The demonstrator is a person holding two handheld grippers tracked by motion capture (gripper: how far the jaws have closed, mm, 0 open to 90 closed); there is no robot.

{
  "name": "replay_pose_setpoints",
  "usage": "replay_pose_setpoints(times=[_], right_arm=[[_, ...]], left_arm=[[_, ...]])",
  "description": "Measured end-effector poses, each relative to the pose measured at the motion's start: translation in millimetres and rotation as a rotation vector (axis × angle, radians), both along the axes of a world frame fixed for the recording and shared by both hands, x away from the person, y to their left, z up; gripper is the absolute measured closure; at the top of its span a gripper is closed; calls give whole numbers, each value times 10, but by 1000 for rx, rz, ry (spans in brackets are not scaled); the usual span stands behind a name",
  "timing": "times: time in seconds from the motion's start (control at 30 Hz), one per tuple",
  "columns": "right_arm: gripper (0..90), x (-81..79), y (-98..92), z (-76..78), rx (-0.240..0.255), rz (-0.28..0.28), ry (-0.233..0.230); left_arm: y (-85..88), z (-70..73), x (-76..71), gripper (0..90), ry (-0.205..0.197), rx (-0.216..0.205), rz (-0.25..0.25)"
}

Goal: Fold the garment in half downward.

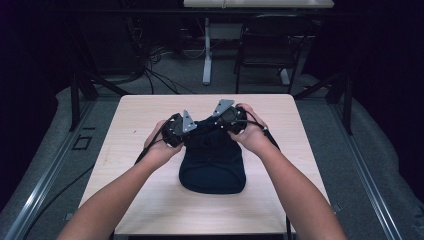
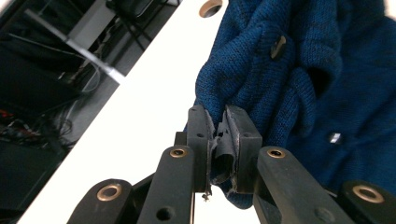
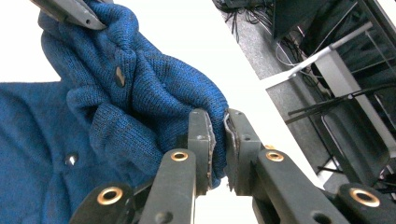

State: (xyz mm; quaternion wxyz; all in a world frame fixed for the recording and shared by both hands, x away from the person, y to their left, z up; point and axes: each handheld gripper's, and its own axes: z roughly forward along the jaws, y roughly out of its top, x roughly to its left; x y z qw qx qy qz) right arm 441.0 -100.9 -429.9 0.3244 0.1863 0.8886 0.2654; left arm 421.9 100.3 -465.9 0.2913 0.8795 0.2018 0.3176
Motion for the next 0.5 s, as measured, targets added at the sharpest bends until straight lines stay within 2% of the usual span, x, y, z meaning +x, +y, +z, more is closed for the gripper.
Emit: replay_pose_setpoints(times=[0.2,0.3,0.33,0.5], right_arm=[[811,-121,-88,-57,-20,16,18],[812,-160,-122,-89,-7,22,27],[811,-172,-131,-93,-18,23,30],[811,-211,-161,-126,-11,29,50]], left_arm=[[-28,-31,-70,812,25,-9,-29],[-34,-61,-73,812,31,-14,-32],[-34,-63,-73,812,33,-14,-32],[-29,-75,-92,812,43,-22,-37]])
